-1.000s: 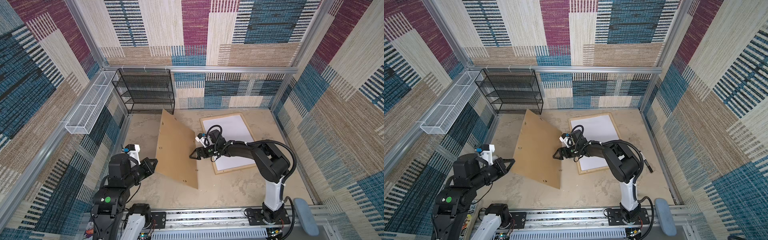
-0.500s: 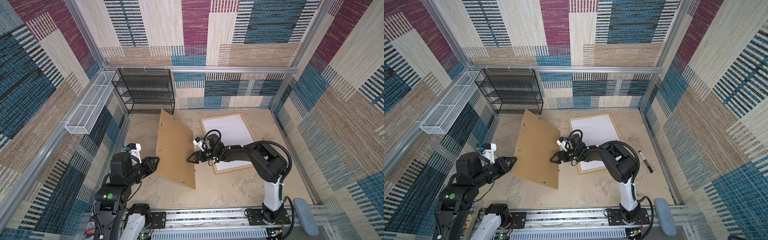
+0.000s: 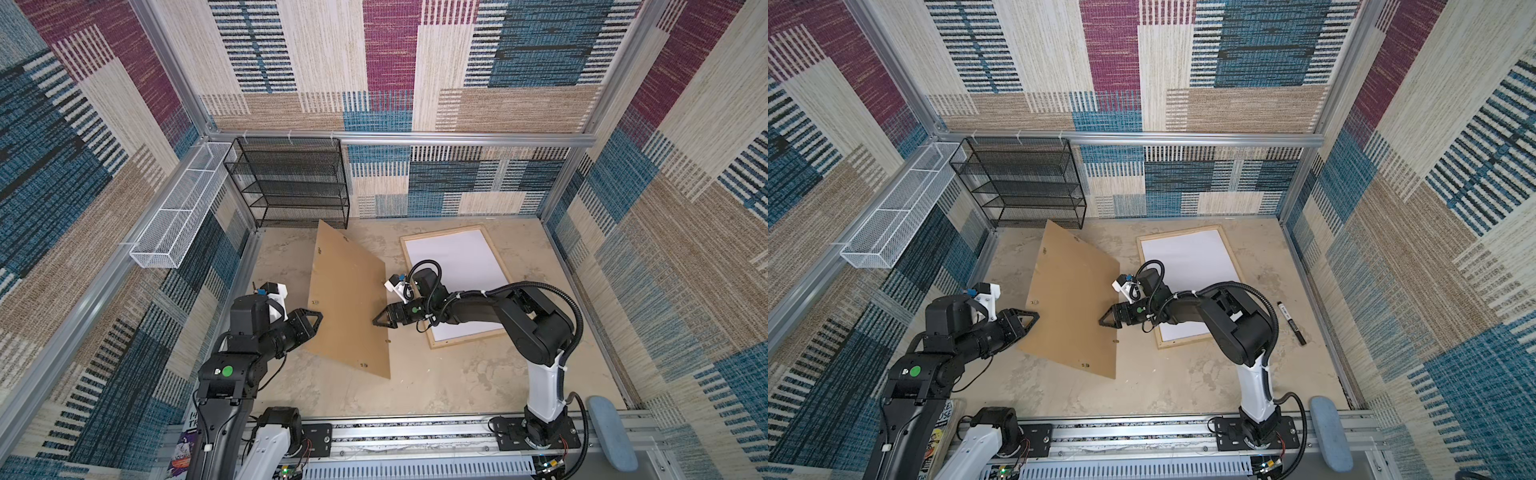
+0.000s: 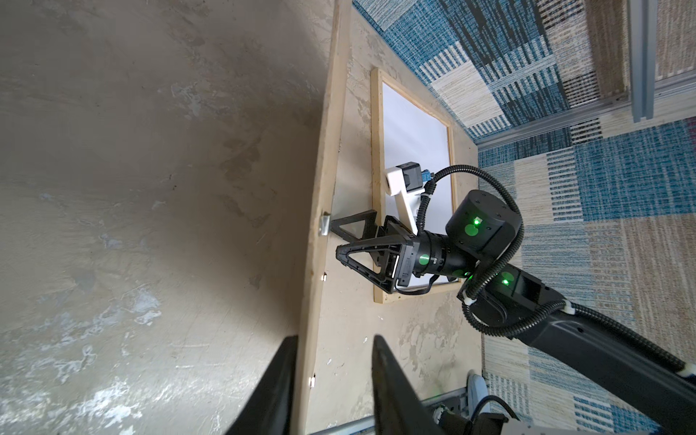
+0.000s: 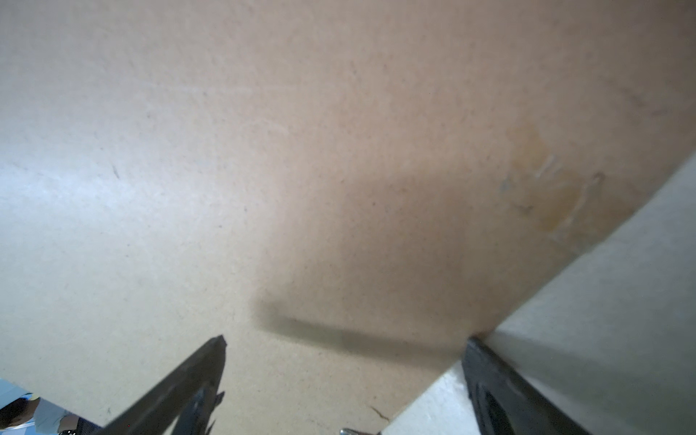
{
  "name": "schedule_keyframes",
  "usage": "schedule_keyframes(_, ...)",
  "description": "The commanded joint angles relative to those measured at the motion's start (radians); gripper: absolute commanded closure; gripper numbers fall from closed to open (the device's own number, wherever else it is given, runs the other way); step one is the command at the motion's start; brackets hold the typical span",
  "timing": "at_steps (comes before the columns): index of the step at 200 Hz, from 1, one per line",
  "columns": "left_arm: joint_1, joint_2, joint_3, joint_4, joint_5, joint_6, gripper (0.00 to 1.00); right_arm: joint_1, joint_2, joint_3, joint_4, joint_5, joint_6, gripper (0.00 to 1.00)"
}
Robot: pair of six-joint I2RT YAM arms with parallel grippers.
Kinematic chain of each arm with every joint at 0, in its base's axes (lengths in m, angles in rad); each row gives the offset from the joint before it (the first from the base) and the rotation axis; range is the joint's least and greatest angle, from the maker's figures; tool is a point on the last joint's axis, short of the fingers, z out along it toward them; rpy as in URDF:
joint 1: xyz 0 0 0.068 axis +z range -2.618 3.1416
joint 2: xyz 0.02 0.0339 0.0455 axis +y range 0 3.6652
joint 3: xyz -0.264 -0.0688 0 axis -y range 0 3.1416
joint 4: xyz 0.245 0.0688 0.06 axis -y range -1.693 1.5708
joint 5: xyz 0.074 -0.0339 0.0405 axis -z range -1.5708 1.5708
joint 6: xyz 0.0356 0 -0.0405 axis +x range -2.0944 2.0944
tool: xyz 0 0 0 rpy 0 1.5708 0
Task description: Put the photo into the frame
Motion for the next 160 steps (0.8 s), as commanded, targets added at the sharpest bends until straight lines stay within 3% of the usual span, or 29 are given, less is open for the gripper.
schedule_keyframes(1,-0.001,0.011,-0.001,0.010,0.015,0.015,0.66,0.007,0.012,0.002,-0.014,-0.036,0.007,0.00)
schedule_keyframes(34,0.000,0.040,0.011,0.008,-0.005,0.031,0.75,0.010,0.013,0.007,-0.022,-0.040,-0.008,0.00)
schedule_keyframes(69,0.000,0.083,0.042,-0.018,-0.028,0.062,1.00,0.009,-0.001,0.013,-0.038,-0.029,-0.030,0.00)
schedule_keyframes(113,-0.001,0.069,0.088,-0.039,-0.043,0.094,1.00,-0.002,-0.074,0.045,-0.108,0.008,-0.096,0.00)
schedule_keyframes(160,-0.001,-0.016,0.085,0.031,0.016,0.035,1.00,-0.134,-0.270,0.054,-0.192,0.035,-0.139,0.00)
